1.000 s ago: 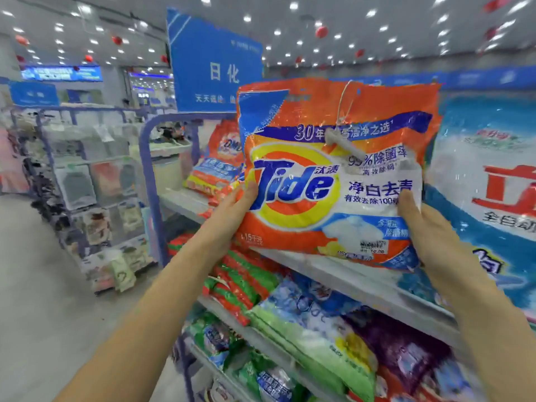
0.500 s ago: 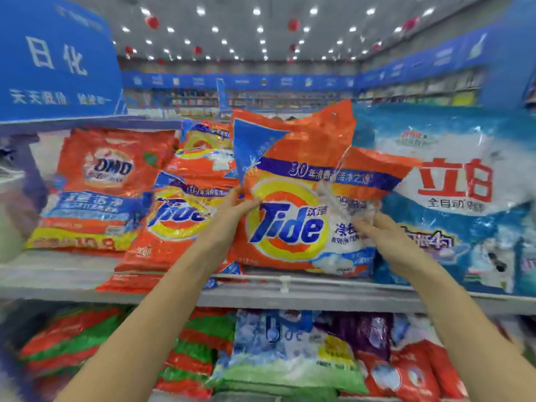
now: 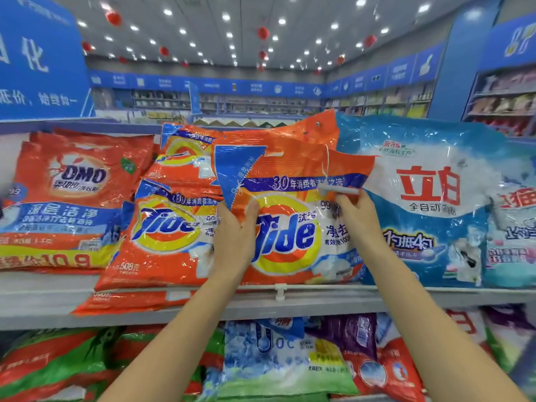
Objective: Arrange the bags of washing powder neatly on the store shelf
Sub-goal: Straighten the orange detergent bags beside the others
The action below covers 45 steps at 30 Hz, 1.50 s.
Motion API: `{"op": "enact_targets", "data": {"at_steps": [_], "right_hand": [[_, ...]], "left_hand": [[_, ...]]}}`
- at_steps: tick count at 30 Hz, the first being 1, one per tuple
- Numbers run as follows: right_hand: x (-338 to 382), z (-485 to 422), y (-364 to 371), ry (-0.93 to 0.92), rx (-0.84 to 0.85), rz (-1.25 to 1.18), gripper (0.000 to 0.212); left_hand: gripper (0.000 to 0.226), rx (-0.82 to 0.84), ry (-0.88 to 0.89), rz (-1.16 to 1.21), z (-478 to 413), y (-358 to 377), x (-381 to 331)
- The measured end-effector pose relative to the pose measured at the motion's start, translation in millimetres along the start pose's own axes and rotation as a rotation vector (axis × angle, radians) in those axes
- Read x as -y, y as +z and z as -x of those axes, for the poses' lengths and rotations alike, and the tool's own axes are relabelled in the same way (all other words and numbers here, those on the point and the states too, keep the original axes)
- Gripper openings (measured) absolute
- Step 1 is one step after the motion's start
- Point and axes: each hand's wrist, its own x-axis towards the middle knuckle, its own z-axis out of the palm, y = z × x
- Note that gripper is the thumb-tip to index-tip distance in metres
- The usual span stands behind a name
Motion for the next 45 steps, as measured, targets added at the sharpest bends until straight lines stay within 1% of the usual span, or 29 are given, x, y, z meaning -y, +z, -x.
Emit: {"op": "enact_targets", "data": {"at_steps": [2,4,7,10,12,15,16,19,21,22,25,27,30,32,33,35,37,38,40,42,45], "right_hand": [[1.1,-5.9,5.5,0.003,-0.028,0.038,0.027],[0.6,-8.6,9.9,0.025,-0.046,0.076,0.025],[10.9,-15.6,9.0,0.062,0.002,-0.056,0.016],[27.6,-25.6,1.6,0.107,0.033,-0.194,0.019],[34.5,-30.1,0.1,0.093,0.014,-0.205,0.018],[34.7,-32.4,-0.5,0.034,-0.035,-0.103,0.021],[34.4,-32.4,-2.3,0.008,-0.035,-0.077,0.018],[37.9,-40.3,-12.4,-0.121,-0.041,-0.072,0.007],[48.1,-52.0,-22.1,-0.266,-0.056,-0.032,0.015],[54.6,-57.9,-27.1,-0.320,-0.042,-0.004,0.013],[63.3,-80.4,-36.2,-0.392,0.055,0.172,0.003],[57.9,-97.7,-38.4,-0.424,0.044,0.346,0.010],[44.0,-119.9,-43.1,-0.413,-0.077,0.525,0.021],[36.8,-130.3,-50.0,-0.376,-0.162,0.565,0.024],[36.1,-131.5,-52.0,-0.384,-0.164,0.567,0.025],[40.3,-128.0,-51.1,-0.452,-0.089,0.527,0.033],[48.8,-120.5,-48.9,-0.447,0.047,0.420,0.047],[52.0,-116.8,-48.9,-0.431,0.116,0.394,0.048],[51.7,-113.6,-49.2,-0.456,0.206,0.446,0.036],[47.5,-120.6,-45.0,-0.469,0.182,0.507,0.026],[45.6,-132.5,-31.1,-0.398,0.106,0.651,0.029]], "left_hand": [[0.073,-0.046,0.040,-0.095,1.1,2.7,0.2],[0.075,-0.059,0.048,-0.185,-3.3,4.9,3.1],[0.075,-0.044,0.012,-0.214,-8.7,3.6,2.9],[0.076,-0.053,0.022,-0.192,-4.7,3.7,0.7],[0.074,-0.074,0.025,-0.171,-3.9,3.4,1.3],[0.083,-0.070,0.017,-0.120,-7.9,3.0,6.3],[0.080,-0.071,-0.002,-0.108,-9.2,3.4,7.7],[0.056,-0.107,-0.086,0.003,-18.3,3.5,8.2],[0.051,-0.173,-0.100,0.077,-27.2,0.6,1.4],[0.050,-0.191,-0.093,0.056,-30.8,-0.8,-2.8],[0.040,-0.220,-0.079,-0.037,-38.3,-0.8,-9.2],[0.034,-0.232,-0.047,-0.002,-45.0,-1.6,-8.8],[0.031,-0.228,-0.008,0.035,-60.1,-6.1,-4.8],[0.035,-0.221,0.011,0.025,-67.0,-9.9,-4.1],[0.035,-0.224,0.003,0.059,-70.0,-12.3,-5.5],[0.033,-0.216,-0.026,0.174,-79.8,-17.4,-12.3],[0.031,-0.188,-0.010,0.155,-91.7,-22.1,-21.3],[0.028,-0.180,0.015,0.126,-97.7,-23.3,-24.1],[0.026,-0.181,0.045,0.111,-105.2,-22.8,-27.5],[0.027,-0.194,0.033,0.153,-109.5,-20.1,-27.5],[0.035,-0.221,-0.017,0.176,-120.4,-20.3,-19.2]]}}
